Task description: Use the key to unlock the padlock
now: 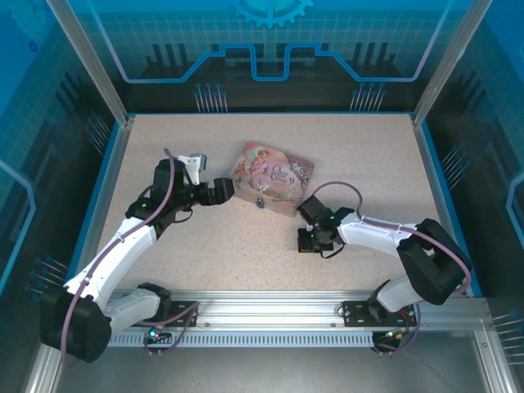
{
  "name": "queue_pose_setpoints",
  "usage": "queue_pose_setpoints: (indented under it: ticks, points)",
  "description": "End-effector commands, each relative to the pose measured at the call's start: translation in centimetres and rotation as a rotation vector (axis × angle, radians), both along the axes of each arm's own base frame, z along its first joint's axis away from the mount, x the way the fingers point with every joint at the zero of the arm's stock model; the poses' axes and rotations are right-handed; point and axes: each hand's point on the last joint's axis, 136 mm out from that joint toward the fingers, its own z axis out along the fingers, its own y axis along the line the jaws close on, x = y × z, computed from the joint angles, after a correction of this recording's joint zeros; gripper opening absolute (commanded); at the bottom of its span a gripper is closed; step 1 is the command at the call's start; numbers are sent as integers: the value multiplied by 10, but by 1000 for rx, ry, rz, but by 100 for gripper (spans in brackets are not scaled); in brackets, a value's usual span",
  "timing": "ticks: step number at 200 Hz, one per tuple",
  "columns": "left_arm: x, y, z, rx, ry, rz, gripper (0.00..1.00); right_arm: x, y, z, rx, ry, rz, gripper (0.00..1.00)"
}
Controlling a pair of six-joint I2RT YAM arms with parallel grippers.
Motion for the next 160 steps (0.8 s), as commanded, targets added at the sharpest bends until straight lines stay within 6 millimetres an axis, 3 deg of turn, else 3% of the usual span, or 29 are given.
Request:
queue_pose_setpoints:
  ticks: [1, 79, 114, 160]
  points:
    - [-2, -1, 9, 13, -21, -11, 99, 3, 6, 6, 97, -26, 10, 0]
    - [-8, -20, 14, -108, 0, -53, 99, 19, 3, 36, 394, -101, -109, 0]
    - [-18, -58, 17, -174, 35, -165, 95, 30, 2, 60, 442, -215, -115, 0]
    - [-29, -117, 10, -235, 125, -303, 69, 45, 0, 98, 429, -408, -102, 0]
